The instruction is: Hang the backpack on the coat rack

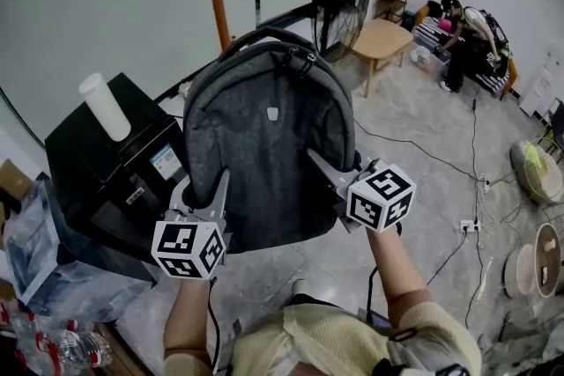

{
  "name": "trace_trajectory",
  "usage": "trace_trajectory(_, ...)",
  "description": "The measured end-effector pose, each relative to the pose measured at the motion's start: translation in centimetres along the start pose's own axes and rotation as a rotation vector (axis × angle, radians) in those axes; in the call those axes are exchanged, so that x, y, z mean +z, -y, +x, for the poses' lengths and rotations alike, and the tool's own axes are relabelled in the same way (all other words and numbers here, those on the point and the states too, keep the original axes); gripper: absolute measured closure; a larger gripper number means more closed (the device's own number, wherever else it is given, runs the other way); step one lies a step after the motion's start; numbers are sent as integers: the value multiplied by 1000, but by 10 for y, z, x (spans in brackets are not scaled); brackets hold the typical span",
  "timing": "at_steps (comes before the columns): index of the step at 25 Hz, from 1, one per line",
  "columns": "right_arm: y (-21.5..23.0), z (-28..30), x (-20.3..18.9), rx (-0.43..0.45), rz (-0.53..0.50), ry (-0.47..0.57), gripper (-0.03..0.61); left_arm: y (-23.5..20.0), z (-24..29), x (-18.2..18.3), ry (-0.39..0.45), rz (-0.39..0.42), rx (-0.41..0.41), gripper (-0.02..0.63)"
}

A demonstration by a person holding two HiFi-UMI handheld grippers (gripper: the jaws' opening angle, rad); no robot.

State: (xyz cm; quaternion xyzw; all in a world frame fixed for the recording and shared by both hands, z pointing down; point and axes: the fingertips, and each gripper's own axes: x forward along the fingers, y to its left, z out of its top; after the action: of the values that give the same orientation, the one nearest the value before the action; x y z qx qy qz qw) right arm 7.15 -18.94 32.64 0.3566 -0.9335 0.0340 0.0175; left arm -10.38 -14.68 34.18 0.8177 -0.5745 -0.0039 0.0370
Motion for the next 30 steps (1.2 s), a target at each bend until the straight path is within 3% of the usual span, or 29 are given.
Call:
trace_trajectory(11,50,64,36,89,-28,28,446,-32,60,33,32,34,99,486)
trace_trajectory(21,69,115,81,160,-57,42,446,-62,88,75,75,59,160,489)
trace_trajectory(30,74,178,123,174,-77,36,446,-112,116,114,101,77,157,486)
